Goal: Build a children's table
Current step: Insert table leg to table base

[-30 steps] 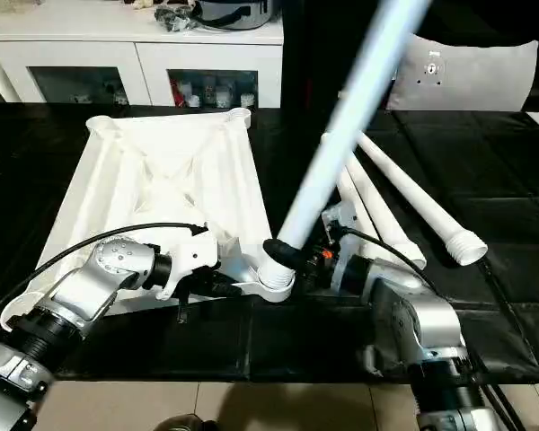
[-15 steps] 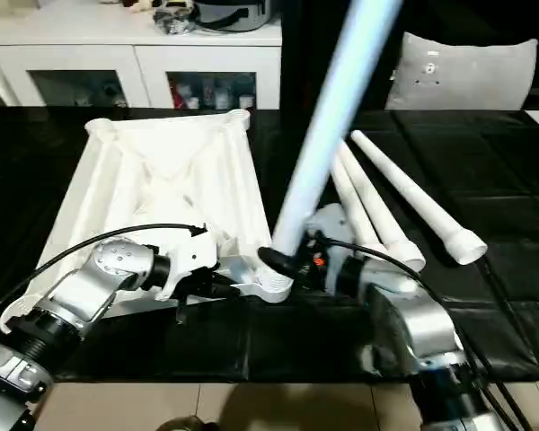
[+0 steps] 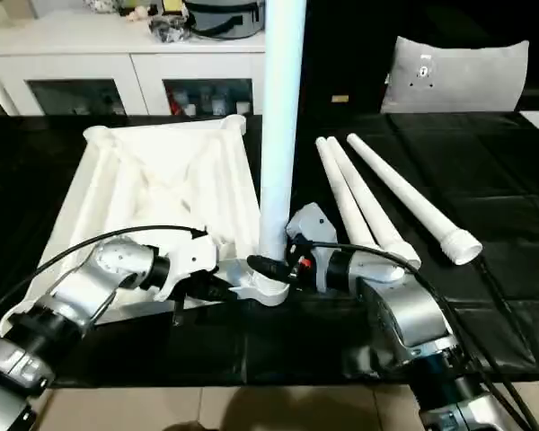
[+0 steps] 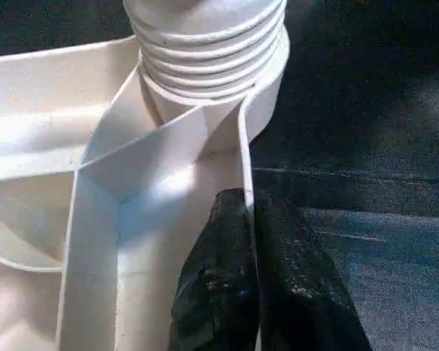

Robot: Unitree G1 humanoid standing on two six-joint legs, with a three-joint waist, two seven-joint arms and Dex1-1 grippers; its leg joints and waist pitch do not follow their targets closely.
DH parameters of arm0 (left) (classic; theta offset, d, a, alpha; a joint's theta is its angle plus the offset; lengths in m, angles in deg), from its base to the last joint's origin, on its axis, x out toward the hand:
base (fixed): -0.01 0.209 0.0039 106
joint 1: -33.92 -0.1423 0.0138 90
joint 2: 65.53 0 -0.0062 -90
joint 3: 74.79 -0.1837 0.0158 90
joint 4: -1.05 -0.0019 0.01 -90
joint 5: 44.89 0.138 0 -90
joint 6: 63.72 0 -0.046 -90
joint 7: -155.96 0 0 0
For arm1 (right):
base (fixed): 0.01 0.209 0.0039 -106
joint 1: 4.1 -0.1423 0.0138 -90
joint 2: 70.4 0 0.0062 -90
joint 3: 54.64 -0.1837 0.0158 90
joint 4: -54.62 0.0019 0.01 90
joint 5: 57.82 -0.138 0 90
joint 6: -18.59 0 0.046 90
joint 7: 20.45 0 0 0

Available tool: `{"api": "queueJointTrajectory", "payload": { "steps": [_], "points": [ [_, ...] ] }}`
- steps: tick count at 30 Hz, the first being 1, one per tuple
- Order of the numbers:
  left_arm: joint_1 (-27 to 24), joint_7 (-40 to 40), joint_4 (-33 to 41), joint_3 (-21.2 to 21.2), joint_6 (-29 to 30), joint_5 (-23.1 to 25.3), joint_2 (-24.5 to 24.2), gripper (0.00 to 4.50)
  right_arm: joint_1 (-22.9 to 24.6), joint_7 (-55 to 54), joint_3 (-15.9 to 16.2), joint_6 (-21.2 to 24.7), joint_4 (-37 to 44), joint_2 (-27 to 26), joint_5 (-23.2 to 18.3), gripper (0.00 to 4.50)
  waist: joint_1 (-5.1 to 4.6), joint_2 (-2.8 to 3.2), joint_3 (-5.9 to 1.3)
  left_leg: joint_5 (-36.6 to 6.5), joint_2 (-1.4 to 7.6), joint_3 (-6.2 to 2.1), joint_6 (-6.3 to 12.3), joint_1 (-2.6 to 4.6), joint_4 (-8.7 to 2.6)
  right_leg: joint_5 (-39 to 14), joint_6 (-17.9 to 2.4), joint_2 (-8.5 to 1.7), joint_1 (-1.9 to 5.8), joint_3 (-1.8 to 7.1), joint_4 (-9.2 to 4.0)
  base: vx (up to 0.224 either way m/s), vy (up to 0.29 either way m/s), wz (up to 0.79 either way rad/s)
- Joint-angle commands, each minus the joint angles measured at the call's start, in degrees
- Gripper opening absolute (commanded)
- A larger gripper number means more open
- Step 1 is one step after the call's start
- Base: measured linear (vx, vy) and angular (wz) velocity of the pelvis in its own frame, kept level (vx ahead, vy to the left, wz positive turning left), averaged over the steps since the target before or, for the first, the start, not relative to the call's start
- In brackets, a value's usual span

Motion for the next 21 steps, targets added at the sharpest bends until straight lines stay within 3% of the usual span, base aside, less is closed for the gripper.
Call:
{"api": "queueJointTrajectory", "payload": {
  "steps": [1, 3, 4, 5, 6, 7, 9, 12, 15, 17, 18, 19, 20, 21],
  "points": [
    [2.92, -2.45, -0.14, -2.15, -2.88, 0.99, 1.63, 0.0, 3.21, -0.54, 4.26, 6.0, -7.21, 0.28, 3.0, 1.89, -1.03, 0.16, -1.15, -35.37, 4.51, -3.49, -3.98, 3.09, -4.5, -38.35, -5.4, -6.35, -1.51, 3.42, -7.79, 0.0, 0.0, 0.0],
    [5.15, -1.82, -3.74, -1.46, -3.72, 1.14, 2.68, 0.0, 3.11, -0.51, 4.09, 6.58, -7.0, 0.1, 2.66, 1.89, -1.19, 0.6, -1.02, -36.49, 4.32, -3.83, -3.96, 3.56, -4.15, -42.89, -3.7, -6.5, -1.84, 3.08, -8.31, 0.0, 0.0, 0.0],
    [5.57, -1.69, -4.42, -1.36, -3.95, 1.26, 2.75, 0.0, 3.15, -0.51, 4.12, 6.63, -6.92, 0.11, 2.66, 1.89, -1.37, 0.5, -0.86, -37.03, 4.25, -3.82, -3.86, 3.6, -4.17, -43.93, -3.12, -6.3, -1.99, 2.91, -8.67, 0.0, 0.0, 0.0],
    [7.02, -1.29, -6.81, -0.94, -4.83, 1.65, 2.93, 0.0, 3.33, -0.41, 4.21, 6.83, -6.56, 0.13, 2.75, 1.89, -1.66, 1.04, -0.84, -40.19, 4.36, -4.2, -4.48, 4.23, -4.39, -43.37, -2.59, -5.95, -2.06, 2.34, -8.9, 0.0, 0.0, 0.0],
    [7.28, -1.23, -7.24, -0.81, -4.97, 1.66, 2.94, 0.0, 3.38, -0.39, 4.19, 6.88, -6.5, 0.12, 2.77, 1.89, -1.66, 1.04, -0.84, -40.19, 4.36, -4.2, -4.48, 4.23, -4.39, -43.37, -2.59, -5.95, -2.06, 2.34, -8.9, 0.0, 0.0, 0.0],
    [8.03, -1.15, -8.5, -0.4, -5.37, 1.67, 2.87, 0.0, 3.53, -0.34, 4.11, 7.03, -6.32, 0.02, 2.81, 1.89, -1.94, 1.15, -1.04, -41.65, 4.66, -4.67, -5.02, 3.52, -5.26, -39.99, -2.94, -6.04, -1.06, 2.19, -8.33, 0.0, 0.0, 0.0],
    [8.44, -1.32, -9.56, 0.24, -5.76, 1.7, 2.47, 0.0, 3.45, -0.68, 3.99, 7.15, -6.53, -0.32, 2.69, 1.89, -2.12, 1.35, -1.1, -42.75, 4.86, -4.77, -5.53, 3.28, -5.84, -37.12, -3.85, -6.1, -0.95, 2.44, -7.92, 0.0, 0.0, 0.0],
    [7.5, -1.85, -8.87, 0.99, -5.08, 1.05, 1.7, 0.0, 2.78, -1.86, 3.9, 6.81, -7.63, -1.14, 2.96, 1.89, -2.53, 0.77, -1.24, -41.36, 4.84, -4.72, -5.51, 2.5, -6.34, -33.72, -5.62, -6.55, -0.61, 2.88, -7.54, 0.0, 0.0, 0.0],
    [6.33, -1.92, -8.16, 1.64, -4.54, 0.59, 1.11, 0.0, 1.97, -3.24, 3.65, 6.65, -8.9, -2.05, 3.38, 1.89, -2.82, 0.51, -1.23, -39.31, 4.69, -4.67, -4.54, 2.19, -6.12, -34.97, -6.13, -7.12, -0.69, 2.96, -7.49, 0.0, 0.0, 0.0],
    [2.75, 0.02, -3.75, 3.17, -1.28, -0.17, -0.45, 0.0, 0.23, -7.14, 2.3, 5.98, -11.99, -4.14, 4.34, 1.89, -3.44, 0.44, -1.11, -40.18, 4.77, -4.95, -4.98, 2.12, -6.04, -36.87, -6.4, -7.5, -1.12, 2.91, -7.38, 0.0, 0.0, 0.0],
    [2.75, 0.02, -3.75, 3.17, -1.28, -0.17, -0.45, 0.0, 0.23, -7.14, 2.3, 5.98, -11.99, -4.14, 4.34, 1.89, -3.44, 0.44, -1.11, -40.18, 4.77, -4.95, -4.98, 2.12, -6.04, -36.87, -6.4, -7.5, -1.12, 2.91, -7.38, 0.0, 0.0, 0.0],
    [0.1, 1.96, -0.42, 4.61, 1.4, -0.87, -1.35, 0.0, -1.24, -10.46, 1.1, 5.22, -14.65, -5.75, 5.2, 1.89, -3.95, 0.11, -0.83, -42.17, 4.68, -5.31, -5.5, 1.98, -6.15, -39.55, -5.18, -7.43, -1.15, 2.45, -7.5, 0.0, 0.0, 0.0],
    [-1.26, 3.16, 1.58, 5.32, 3.04, -1.1, -1.57, 0.0, -1.73, -11.85, 0.52, 4.95, -15.61, -6.3, 5.46, 1.89, -4.26, 0.23, -0.77, -43.09, 4.55, -5.25, -5.59, 2.11, -6.27, -40.56, -4.54, -7.14, -1.22, 2.2, -7.82, 0.0, 0.0, 0.0],
    [-5.1, 7.06, 7.79, 7.35, 8.19, -1.34, -1.62, 0.0, -3.02, -15.02, -1.05, 4.01, -18.05, -7.67, 5.75, 1.89, -4.59, -0.08, -0.8, -44.55, 4.68, -5.74, -6.49, 1.84, -6.45, -40.16, -4.49, -7.32, -1.02, 1.97, -7.03, -0.019, 0.011, -0.18]
  ]
}}
